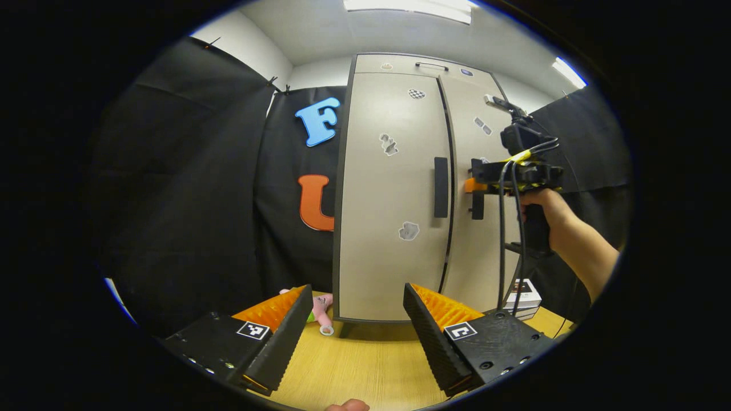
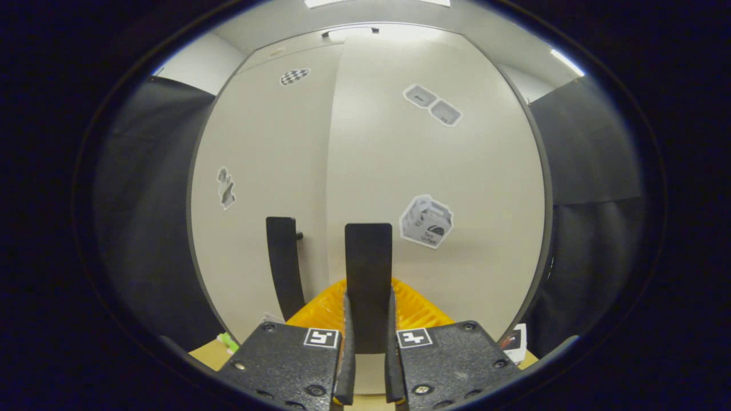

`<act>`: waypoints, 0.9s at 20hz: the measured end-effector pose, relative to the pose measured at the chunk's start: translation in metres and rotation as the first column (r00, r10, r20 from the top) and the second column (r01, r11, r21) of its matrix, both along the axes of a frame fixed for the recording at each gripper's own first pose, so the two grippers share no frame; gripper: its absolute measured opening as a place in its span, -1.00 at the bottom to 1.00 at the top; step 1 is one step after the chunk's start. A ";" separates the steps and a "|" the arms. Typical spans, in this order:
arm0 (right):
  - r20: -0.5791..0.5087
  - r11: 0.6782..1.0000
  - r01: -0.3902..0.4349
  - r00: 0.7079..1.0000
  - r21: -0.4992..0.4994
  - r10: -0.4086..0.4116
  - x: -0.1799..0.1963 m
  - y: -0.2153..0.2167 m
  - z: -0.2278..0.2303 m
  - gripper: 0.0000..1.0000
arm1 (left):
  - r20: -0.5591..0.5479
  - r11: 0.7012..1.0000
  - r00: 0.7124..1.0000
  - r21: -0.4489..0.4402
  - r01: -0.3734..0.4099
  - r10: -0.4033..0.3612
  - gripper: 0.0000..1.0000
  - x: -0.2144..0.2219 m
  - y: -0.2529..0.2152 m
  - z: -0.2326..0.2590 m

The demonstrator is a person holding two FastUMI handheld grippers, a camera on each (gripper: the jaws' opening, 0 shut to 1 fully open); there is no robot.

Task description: Open the right door of the double-door shoe cabinet with the right hand, and open the left door with the left hand.

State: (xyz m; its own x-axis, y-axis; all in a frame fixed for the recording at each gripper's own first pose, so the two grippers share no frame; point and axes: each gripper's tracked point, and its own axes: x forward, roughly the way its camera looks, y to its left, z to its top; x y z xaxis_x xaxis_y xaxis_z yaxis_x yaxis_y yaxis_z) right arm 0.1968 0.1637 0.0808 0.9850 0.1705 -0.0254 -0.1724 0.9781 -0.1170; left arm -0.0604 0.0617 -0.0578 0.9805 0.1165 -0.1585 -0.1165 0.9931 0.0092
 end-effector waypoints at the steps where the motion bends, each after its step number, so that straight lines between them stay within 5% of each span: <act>1: -0.006 1.000 -0.015 1.000 0.007 0.015 -0.013 -0.008 -0.001 -0.52 | 0.003 1.000 1.000 -0.004 -0.001 0.001 0.90 -0.002 -0.002 0.001; 9: -0.030 0.995 -0.102 0.994 -0.003 0.102 -0.077 -0.049 0.002 -0.53 | 0.029 1.000 0.999 -0.008 0.019 -0.019 0.90 -0.009 -0.013 0.008; 18: -0.017 0.997 -0.064 0.998 -0.036 0.064 -0.129 -0.118 0.011 -0.53 | 0.009 0.998 0.999 -0.032 0.047 -0.047 0.90 0.006 -0.024 -0.002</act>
State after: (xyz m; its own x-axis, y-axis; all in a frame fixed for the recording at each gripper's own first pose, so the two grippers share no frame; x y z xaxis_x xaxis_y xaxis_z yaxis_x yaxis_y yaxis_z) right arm 0.0675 0.0459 0.0914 0.9716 0.2318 -0.0487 -0.2365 0.9601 -0.1494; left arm -0.0548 0.0374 -0.0595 0.9860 0.0649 -0.1536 -0.0693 0.9973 -0.0232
